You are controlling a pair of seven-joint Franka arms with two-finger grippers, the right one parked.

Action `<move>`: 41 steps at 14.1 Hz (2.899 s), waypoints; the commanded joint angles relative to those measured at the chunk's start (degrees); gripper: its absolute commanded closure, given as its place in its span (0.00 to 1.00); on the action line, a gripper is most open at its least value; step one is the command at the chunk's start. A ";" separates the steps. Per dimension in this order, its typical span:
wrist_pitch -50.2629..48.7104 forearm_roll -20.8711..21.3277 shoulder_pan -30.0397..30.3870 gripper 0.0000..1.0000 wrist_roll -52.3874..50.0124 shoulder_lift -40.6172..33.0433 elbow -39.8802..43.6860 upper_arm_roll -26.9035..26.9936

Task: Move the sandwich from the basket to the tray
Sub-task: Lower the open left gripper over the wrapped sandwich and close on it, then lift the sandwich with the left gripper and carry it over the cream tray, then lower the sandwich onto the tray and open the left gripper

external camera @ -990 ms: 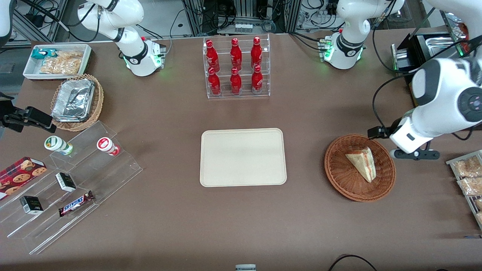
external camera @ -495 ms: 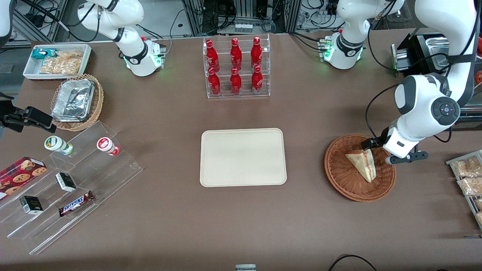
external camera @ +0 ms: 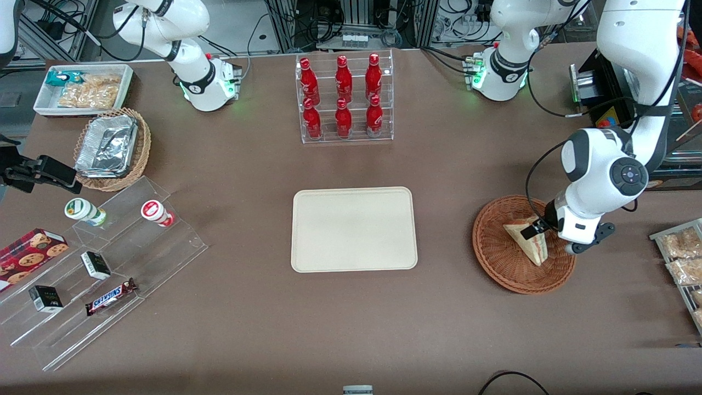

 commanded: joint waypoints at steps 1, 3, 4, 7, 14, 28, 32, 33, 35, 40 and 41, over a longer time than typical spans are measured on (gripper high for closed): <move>0.89 0.15 -0.12 0.00 -3.83 1.19 0.05 -0.23; 0.54 0.32 -0.21 0.21 -4.89 1.54 0.05 -0.23; 0.36 0.24 -0.21 0.57 -4.98 1.63 0.05 -0.23; -0.95 0.41 -0.21 0.93 -3.93 1.54 0.31 -0.23; -12.80 1.30 -2.05 0.89 15.11 0.58 8.56 -1.11; -24.25 1.38 -22.07 0.90 -4.52 20.51 36.15 -12.98; -22.41 12.69 -29.20 0.90 -18.92 25.44 40.47 -12.98; -21.01 14.46 -30.34 0.90 -22.52 26.32 40.91 -12.98; -18.55 14.65 -32.28 0.90 -27.46 28.25 42.14 -13.06; -18.10 14.39 -35.45 0.86 -28.72 31.95 45.75 -13.24; -16.88 14.21 -35.36 0.73 -28.28 32.30 45.67 -13.33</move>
